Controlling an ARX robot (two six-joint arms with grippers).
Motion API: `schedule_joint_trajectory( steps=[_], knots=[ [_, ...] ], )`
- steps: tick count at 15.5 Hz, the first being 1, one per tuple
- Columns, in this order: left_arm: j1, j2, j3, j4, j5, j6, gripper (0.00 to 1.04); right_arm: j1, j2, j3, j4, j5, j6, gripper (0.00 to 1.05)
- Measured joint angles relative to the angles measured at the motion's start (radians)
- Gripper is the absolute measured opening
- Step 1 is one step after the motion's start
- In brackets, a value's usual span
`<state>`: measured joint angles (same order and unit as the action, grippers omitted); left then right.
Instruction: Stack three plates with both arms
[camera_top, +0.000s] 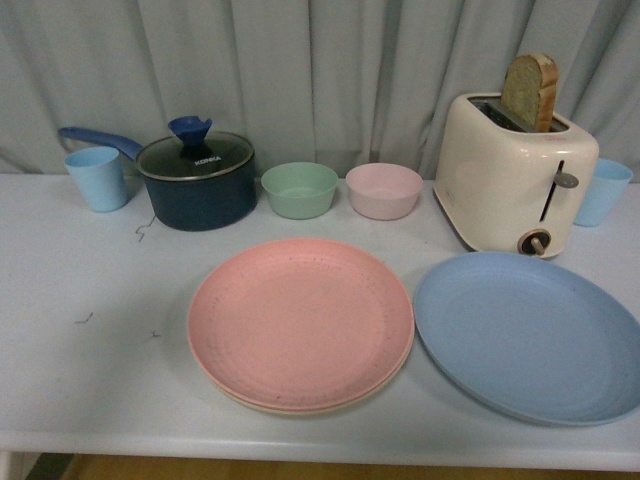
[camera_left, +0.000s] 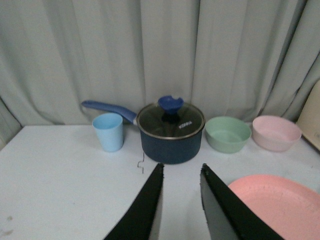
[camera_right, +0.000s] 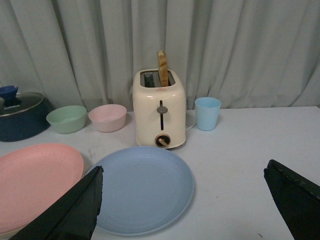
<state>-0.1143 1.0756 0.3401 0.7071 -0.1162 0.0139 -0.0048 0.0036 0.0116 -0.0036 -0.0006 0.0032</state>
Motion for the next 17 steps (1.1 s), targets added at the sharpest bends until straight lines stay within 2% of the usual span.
schedule_joint_trajectory(
  steps=[2,4,6,7,15,16,17],
  knots=[
    [0.021,-0.095,-0.060,0.022,0.024,-0.010,0.01,0.000,0.000,0.000,0.000,0.000,0.000,0.98],
    [0.037,-0.131,-0.126,0.002,0.036,-0.011,0.02,0.000,0.000,0.000,0.000,0.000,0.000,0.98],
    [0.105,-0.203,-0.173,-0.012,0.107,-0.010,0.02,0.000,0.000,0.000,0.000,0.000,0.000,0.98],
    [0.116,-0.235,-0.184,-0.020,0.104,-0.011,0.02,0.000,0.000,0.000,0.000,0.000,0.000,0.98],
    [0.113,-0.502,-0.294,-0.192,0.116,-0.011,0.02,0.000,0.000,0.000,0.000,0.000,0.000,0.98],
    [0.113,-0.512,-0.322,-0.138,0.116,-0.011,0.02,0.000,0.000,0.000,0.000,0.000,0.000,0.98],
    [0.113,-0.534,-0.329,-0.184,0.116,-0.011,0.02,0.000,0.000,0.000,0.000,0.000,0.000,0.98]
  ],
)
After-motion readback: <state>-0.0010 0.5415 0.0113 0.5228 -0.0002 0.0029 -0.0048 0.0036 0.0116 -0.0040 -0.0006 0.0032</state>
